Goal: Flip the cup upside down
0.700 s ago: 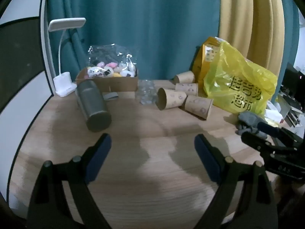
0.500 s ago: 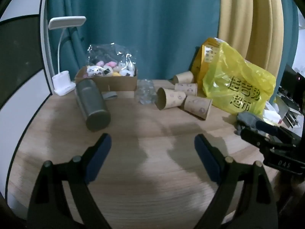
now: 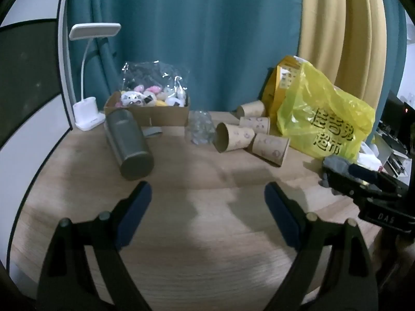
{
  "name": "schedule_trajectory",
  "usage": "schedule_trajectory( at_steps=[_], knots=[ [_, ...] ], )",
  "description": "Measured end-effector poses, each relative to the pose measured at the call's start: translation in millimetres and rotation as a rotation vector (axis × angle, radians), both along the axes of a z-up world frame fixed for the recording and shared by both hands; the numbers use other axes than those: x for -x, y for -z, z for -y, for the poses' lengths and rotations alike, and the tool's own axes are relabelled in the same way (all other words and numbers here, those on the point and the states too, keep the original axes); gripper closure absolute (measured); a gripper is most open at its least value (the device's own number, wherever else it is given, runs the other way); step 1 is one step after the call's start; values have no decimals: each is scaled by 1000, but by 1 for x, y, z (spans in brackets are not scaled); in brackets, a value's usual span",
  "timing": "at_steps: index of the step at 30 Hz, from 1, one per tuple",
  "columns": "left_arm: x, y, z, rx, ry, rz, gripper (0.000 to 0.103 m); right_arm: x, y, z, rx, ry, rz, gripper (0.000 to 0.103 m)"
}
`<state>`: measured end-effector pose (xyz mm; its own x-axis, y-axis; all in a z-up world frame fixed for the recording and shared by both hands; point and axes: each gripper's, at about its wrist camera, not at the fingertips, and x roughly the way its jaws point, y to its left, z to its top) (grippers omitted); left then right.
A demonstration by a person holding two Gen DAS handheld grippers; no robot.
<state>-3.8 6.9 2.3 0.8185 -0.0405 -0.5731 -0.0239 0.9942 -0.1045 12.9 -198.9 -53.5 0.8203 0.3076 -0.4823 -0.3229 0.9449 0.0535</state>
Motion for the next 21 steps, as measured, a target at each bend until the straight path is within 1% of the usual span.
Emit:
schedule_trajectory(
  at_steps=[14, 21],
  knots=[
    [-1, -4, -5, 8, -11, 2, 13, -1, -3, -4, 3, -3, 0, 19],
    [-1, -2, -11, 27, -29, 1, 13, -1, -6, -8, 10, -3, -1, 19]
  ],
)
